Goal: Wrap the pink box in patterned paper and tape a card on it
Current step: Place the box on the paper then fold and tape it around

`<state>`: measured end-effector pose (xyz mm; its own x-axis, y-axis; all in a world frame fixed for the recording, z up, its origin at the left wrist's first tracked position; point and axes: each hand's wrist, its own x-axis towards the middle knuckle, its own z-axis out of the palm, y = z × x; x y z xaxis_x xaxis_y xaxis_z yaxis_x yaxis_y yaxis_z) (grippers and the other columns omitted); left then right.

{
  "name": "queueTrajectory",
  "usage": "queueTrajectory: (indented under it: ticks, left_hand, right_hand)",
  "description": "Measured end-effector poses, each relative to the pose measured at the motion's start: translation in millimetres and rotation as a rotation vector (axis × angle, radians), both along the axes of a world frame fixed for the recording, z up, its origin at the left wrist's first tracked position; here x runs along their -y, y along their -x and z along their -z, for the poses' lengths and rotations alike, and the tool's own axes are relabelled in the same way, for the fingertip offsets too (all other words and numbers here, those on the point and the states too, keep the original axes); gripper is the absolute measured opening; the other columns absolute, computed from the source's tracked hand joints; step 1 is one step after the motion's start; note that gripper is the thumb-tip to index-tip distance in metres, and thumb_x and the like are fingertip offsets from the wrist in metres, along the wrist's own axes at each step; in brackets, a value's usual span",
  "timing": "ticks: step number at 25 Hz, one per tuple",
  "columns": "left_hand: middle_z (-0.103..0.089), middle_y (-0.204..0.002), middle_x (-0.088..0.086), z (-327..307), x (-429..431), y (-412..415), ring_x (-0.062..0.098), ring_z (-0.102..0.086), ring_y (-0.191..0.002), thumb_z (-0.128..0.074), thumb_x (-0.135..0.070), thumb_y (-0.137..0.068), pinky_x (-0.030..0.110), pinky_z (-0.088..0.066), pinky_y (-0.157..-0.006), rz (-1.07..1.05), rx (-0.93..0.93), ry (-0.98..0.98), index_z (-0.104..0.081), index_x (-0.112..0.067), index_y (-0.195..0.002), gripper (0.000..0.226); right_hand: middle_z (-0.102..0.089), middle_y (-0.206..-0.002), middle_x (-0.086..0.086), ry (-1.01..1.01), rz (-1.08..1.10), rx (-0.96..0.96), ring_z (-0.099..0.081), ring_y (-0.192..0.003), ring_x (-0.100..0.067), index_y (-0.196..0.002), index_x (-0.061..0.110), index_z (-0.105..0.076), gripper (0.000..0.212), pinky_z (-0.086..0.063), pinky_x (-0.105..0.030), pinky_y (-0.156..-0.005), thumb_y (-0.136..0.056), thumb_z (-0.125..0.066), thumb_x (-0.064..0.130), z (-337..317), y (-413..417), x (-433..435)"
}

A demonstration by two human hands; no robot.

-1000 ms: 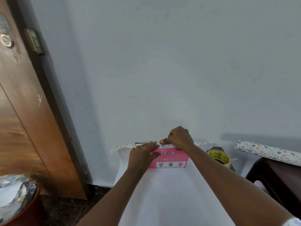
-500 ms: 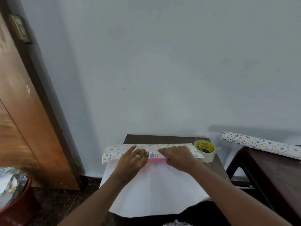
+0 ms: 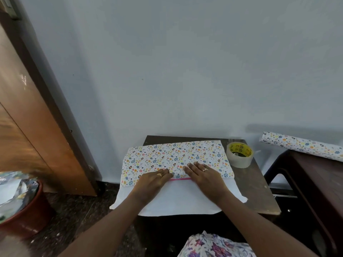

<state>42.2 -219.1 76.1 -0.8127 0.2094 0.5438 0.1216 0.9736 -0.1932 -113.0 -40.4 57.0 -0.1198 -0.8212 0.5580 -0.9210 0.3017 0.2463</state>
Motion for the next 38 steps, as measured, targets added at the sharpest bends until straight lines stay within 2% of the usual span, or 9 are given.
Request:
queueTrajectory:
  ticks: [6, 12, 15, 19, 24, 27, 29, 33, 38]
  left_hand:
    - [-0.072, -0.086, -0.005, -2, -1, 6, 0.01, -0.067, -0.055, -0.092, -0.018, -0.05, 0.018, -0.04, -0.033, -0.12, 0.131, -0.046, -0.065, -0.022, -0.1, 0.057]
    - [-0.071, -0.105, 0.005, 2, -12, 5, 0.019, -0.069, -0.093, -0.064, -0.015, -0.081, 0.03, -0.059, -0.067, 0.013, 0.166, 0.072, -0.07, -0.012, -0.107, 0.027]
    - [-0.053, -0.135, 0.013, -10, -43, -9, 0.028, -0.062, -0.109, -0.024, -0.057, -0.091, 0.036, -0.055, -0.081, -0.087, 0.622, 0.005, -0.049, -0.009, -0.134, 0.069]
    - [-0.018, -0.154, 0.018, -32, -54, -18, 0.032, -0.035, -0.135, -0.034, -0.081, -0.071, 0.035, -0.032, -0.107, -0.148, 0.942, 0.072, -0.017, -0.008, -0.149, 0.108]
    - [-0.032, -0.149, 0.018, -52, -59, -19, 0.031, -0.045, -0.126, -0.045, -0.039, -0.095, 0.03, -0.033, -0.1, -0.116, 1.003, 0.014, -0.028, -0.01, -0.147, 0.061]
    - [-0.061, -0.089, 0.018, -69, -50, -7, 0.029, -0.056, -0.079, -0.047, -0.022, -0.095, 0.032, -0.04, -0.072, -0.077, 0.965, -0.299, -0.063, 0.0, -0.109, 0.03]
    - [-0.055, -0.077, 0.012, -83, -41, 7, 0.02, -0.049, -0.071, -0.05, -0.022, -0.094, 0.029, -0.038, -0.066, -0.133, 0.94, -0.373, -0.064, 0.0, -0.098, 0.026]
    - [-0.062, -0.109, 0.013, -100, -20, 41, 0.026, -0.056, -0.1, -0.061, -0.031, -0.088, 0.036, -0.042, -0.085, -0.242, 0.941, -0.432, -0.065, -0.01, -0.092, 0.022]
    - [-0.055, -0.13, 0.01, -109, 6, 77, 0.026, -0.049, -0.12, -0.057, -0.041, -0.09, 0.034, -0.035, -0.098, -0.273, 1.046, -0.476, -0.057, -0.008, -0.124, 0.048]
  right_hand:
    - [-0.073, -0.102, 0.0, -0.088, 0.019, 0.161, -0.071, -0.089, -0.017, -0.103, 0.02, -0.074, 0.033, -0.057, -0.028, -0.067, -0.073, -0.069, 0.033, -5, -4, -1]
    - [-0.074, -0.096, -0.004, -0.038, 0.102, 0.116, -0.071, -0.087, -0.02, -0.096, 0.014, -0.075, 0.029, -0.057, -0.031, -0.073, -0.083, -0.053, 0.028, -3, -11, 8]
    - [-0.073, -0.099, -0.007, -0.054, 0.091, 0.092, -0.07, -0.094, -0.023, -0.1, 0.01, -0.073, 0.033, -0.057, -0.039, -0.081, -0.076, -0.072, 0.033, -4, -15, 17]
    - [-0.074, -0.096, -0.002, -0.123, 0.07, 0.152, -0.072, -0.085, -0.018, -0.1, 0.021, -0.074, 0.045, -0.059, -0.035, -0.067, -0.059, -0.088, 0.029, -4, -21, 31]
    - [-0.071, -0.104, 0.006, -0.131, 0.198, 0.248, -0.069, -0.091, -0.014, -0.108, 0.029, -0.07, 0.039, -0.057, -0.03, -0.064, -0.071, -0.08, 0.036, -32, -36, 27]
    - [-0.057, -0.131, 0.001, -0.408, 0.136, 0.693, -0.056, -0.115, -0.023, -0.131, 0.025, -0.053, 0.038, -0.045, -0.036, -0.092, -0.095, -0.048, 0.039, -54, -26, 24]
    - [-0.068, -0.101, -0.004, -0.431, 0.059, 1.009, -0.062, -0.089, -0.022, -0.098, 0.016, -0.068, 0.044, -0.045, -0.032, -0.08, -0.093, -0.044, 0.052, -77, -18, 16]
    - [-0.035, -0.059, 0.007, -0.569, 0.132, 0.99, -0.033, -0.055, -0.009, -0.057, 0.02, -0.036, 0.054, -0.023, -0.027, -0.055, -0.079, -0.057, 0.064, -101, -11, 0]
    - [-0.054, -0.127, -0.011, -0.741, 0.242, 0.774, -0.051, -0.114, -0.026, -0.124, 0.002, -0.051, 0.059, -0.041, -0.035, -0.09, -0.079, -0.072, 0.034, -119, 20, 17]
